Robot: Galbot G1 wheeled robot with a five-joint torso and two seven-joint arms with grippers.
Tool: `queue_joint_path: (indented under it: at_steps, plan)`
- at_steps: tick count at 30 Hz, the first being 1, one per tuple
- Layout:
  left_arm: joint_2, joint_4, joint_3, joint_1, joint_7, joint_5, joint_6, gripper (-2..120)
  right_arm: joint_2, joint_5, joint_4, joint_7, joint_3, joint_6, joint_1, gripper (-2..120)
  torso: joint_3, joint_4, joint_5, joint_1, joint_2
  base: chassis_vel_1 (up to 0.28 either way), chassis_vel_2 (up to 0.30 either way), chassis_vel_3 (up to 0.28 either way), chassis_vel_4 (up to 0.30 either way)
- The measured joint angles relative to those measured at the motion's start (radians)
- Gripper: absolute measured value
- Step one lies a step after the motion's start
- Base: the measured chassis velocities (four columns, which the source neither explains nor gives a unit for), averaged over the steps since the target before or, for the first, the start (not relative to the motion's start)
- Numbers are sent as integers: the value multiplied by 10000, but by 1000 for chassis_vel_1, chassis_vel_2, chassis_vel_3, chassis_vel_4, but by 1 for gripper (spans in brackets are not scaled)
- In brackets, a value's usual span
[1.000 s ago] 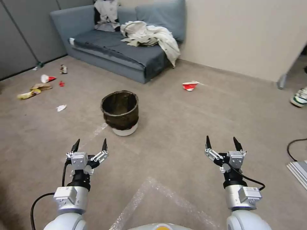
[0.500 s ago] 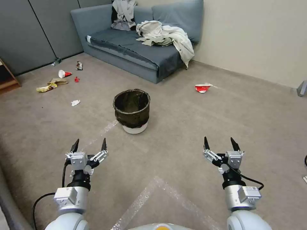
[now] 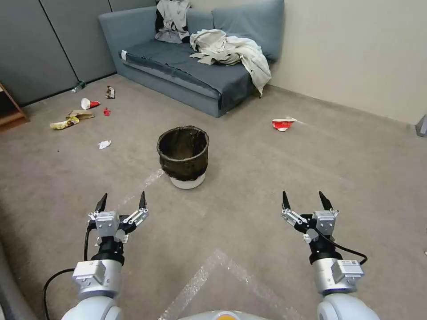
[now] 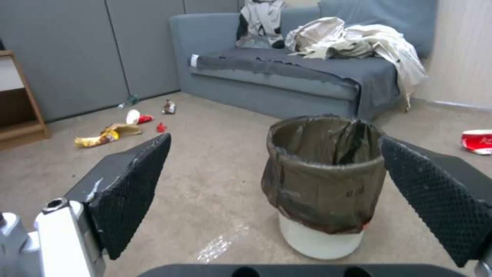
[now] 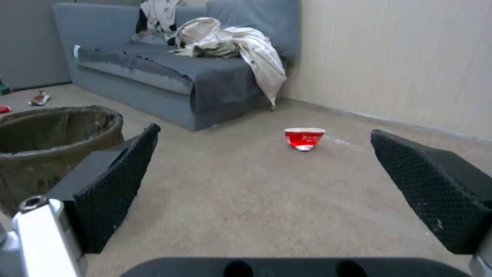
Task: Pick up the trash can from the floor.
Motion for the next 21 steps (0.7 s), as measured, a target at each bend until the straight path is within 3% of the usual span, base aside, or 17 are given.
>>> queue_joint_path:
  at_steps: [21]
  plan:
    - [26, -42, -63, -14, -34, -193, 13, 100, 0, -134, -21, -12, -44, -1, -29, 100, 0, 0, 0, 0, 0, -102, 103, 102, -97]
